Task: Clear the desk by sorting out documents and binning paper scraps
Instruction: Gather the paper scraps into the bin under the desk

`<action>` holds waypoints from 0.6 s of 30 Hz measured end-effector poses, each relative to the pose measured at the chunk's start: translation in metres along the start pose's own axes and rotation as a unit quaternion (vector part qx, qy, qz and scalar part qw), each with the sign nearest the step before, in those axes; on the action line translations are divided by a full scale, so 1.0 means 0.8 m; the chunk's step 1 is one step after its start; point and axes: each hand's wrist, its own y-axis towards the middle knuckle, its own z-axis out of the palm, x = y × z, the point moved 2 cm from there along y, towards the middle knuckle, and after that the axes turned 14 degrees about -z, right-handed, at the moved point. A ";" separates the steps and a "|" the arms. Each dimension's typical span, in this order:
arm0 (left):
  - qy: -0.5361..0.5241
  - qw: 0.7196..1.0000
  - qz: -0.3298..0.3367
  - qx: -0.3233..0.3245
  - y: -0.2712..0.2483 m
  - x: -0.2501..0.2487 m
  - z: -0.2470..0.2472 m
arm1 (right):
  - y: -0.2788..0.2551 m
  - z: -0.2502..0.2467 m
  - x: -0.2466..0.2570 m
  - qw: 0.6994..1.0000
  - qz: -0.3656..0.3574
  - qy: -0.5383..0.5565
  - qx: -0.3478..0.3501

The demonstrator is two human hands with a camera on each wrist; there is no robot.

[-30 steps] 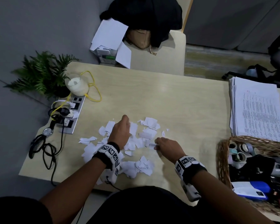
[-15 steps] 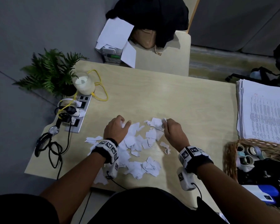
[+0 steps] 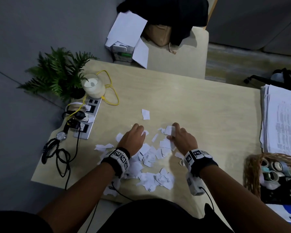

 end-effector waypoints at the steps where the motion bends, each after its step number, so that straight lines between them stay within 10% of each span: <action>1: -0.057 0.998 -0.026 -0.002 0.000 0.000 -0.009 | -0.001 0.001 0.001 1.000 -0.002 -0.002 0.000; 8: -0.291 0.932 -0.215 0.020 0.021 0.024 -0.024 | -0.003 0.003 -0.004 0.999 -0.038 -0.035 0.006; 11: -0.235 0.954 -0.186 0.015 0.042 0.025 -0.027 | 0.000 0.004 -0.006 0.996 -0.047 -0.048 0.053; 18: -0.067 0.979 -0.184 0.048 0.104 -0.009 -0.034 | 0.003 -0.024 -0.005 0.995 0.036 0.034 -0.085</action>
